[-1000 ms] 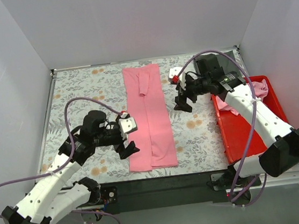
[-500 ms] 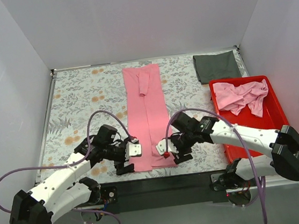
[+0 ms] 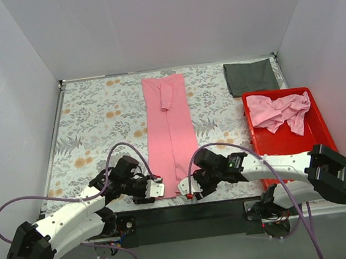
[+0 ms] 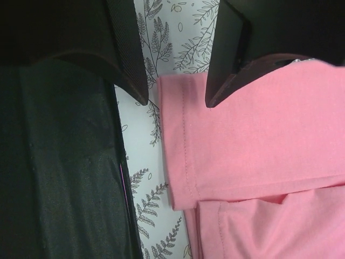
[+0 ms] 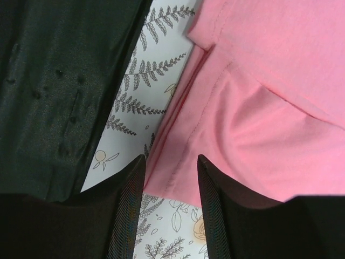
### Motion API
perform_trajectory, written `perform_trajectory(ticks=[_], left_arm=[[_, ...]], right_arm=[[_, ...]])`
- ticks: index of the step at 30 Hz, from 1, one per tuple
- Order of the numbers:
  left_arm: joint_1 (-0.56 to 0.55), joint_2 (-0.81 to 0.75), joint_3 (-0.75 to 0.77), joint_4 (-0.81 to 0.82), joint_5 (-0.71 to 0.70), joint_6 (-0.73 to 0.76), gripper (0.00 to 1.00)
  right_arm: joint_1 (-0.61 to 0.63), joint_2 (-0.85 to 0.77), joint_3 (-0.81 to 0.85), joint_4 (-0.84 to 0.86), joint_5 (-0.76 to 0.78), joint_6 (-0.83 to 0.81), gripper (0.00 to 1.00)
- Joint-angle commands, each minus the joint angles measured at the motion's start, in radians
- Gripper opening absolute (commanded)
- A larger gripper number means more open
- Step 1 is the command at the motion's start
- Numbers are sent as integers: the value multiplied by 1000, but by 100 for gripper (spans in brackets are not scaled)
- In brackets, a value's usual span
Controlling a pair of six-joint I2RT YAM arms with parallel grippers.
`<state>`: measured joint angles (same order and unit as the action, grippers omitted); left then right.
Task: Fold and stack the t-shirts
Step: Fold the tshirt
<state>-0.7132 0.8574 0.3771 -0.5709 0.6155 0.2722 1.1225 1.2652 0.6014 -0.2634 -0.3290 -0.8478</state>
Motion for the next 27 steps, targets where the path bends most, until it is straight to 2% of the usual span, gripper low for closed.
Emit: perform_trajectory(ticks=[1,14,19,20,23,25,26,27], left_arm=[[-19,2,-21,55,-5,2,44],[-72,37,-72,112,-71,2,41],[-74,80,-75,135,-97,-14,36],[-75,84,-73,140,-97,-24,34],[-74,103,-72,158,-106,-44,15],[-75,112,-67,160,-109,-48,10],[-75,117,-63,160,-112,-48,8],[-75,123,-63,163,-114,-50,6]], right_arm=[[10,17,-18,73,38,49,49],[19,36,-86,113,87,47,42],[19,63,-112,130,105,44,34],[19,62,-115,131,107,46,33],[19,74,-126,133,122,50,26],[20,77,-133,133,127,52,20],[20,77,-134,135,131,53,12],[20,76,-137,136,131,55,8]])
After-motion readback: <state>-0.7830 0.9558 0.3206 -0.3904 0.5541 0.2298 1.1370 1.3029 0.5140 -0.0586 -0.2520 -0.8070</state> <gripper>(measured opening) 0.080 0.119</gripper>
